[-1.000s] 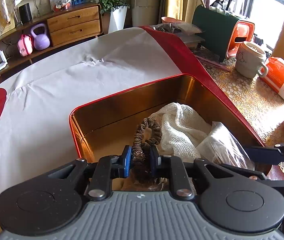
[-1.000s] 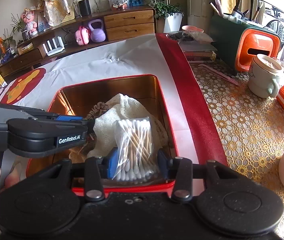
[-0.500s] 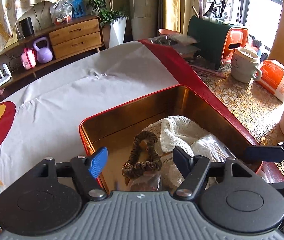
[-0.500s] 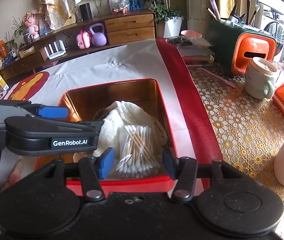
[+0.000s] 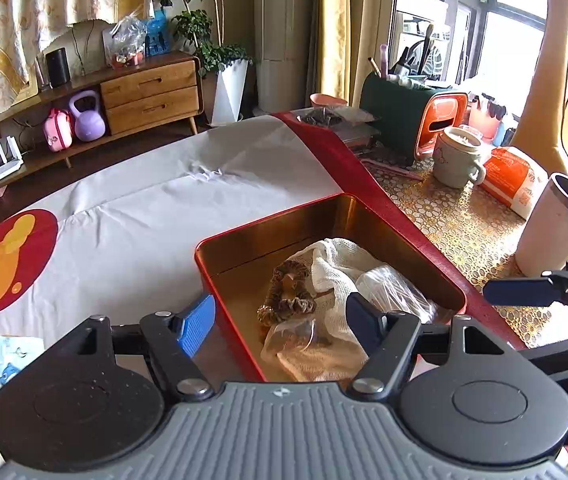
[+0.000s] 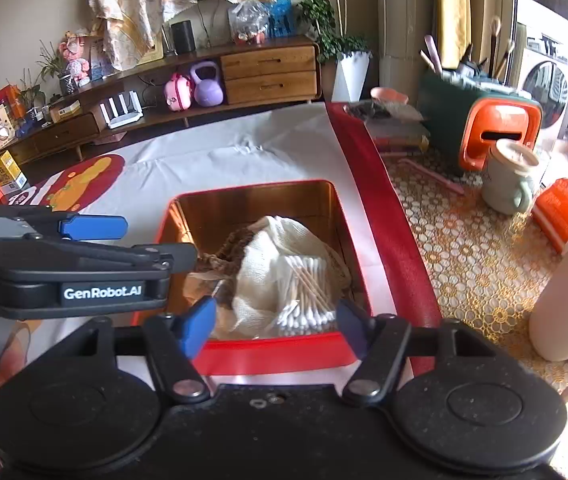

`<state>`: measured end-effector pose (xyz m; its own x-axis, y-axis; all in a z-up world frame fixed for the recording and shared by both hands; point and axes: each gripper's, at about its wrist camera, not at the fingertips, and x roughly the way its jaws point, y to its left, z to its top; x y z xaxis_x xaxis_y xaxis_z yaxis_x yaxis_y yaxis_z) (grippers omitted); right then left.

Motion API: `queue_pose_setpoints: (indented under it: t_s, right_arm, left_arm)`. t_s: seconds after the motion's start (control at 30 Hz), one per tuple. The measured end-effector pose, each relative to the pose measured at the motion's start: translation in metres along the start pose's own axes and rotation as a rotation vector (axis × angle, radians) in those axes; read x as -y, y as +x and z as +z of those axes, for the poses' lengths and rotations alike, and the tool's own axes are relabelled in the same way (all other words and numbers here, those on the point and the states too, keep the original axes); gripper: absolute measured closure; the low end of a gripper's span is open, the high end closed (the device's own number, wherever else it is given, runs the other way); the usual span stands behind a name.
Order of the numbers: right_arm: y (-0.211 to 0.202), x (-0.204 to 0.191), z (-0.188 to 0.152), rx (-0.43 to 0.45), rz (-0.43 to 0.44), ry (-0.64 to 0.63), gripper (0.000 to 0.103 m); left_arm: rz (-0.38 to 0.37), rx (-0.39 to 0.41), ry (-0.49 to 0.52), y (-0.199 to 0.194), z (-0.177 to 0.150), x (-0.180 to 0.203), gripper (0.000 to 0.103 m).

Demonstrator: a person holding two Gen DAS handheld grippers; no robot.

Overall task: Organize soft objects
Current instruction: 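Open the left tool to drop the bracelet while the right tool releases the swab pack into the tin, then lift both tools from the red tin and move them over the remaining pile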

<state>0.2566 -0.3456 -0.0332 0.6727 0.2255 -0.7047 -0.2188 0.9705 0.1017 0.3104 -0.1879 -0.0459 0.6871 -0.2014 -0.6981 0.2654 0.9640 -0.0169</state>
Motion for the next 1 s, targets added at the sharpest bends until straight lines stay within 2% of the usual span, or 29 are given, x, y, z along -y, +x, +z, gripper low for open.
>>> queue_pose_setpoints:
  t_s: [0.37, 0.43, 0.63, 1.0]
  right_arm:
    - [-0.035, -0.033, -0.003, 0.033, 0.015, -0.028, 0.023]
    - [-0.041, -0.041, -0.004, 0.039, 0.023, -0.036, 0.022]
    - [-0.052, -0.066, -0.009, 0.057, 0.051, -0.054, 0.016]
    - [-0.059, -0.107, -0.019, 0.096, 0.116, -0.054, 0.004]
  left_arm:
    - [-0.019, 0.04, -0.048, -0.061, -0.02, -0.028, 0.031]
    - [-0.025, 0.041, -0.063, -0.071, -0.025, -0.036, 0.025]
    - [-0.022, 0.055, -0.109, -0.098, -0.043, -0.06, 0.023]
    - [-0.001, 0.068, -0.173, -0.139, -0.08, -0.103, 0.011]
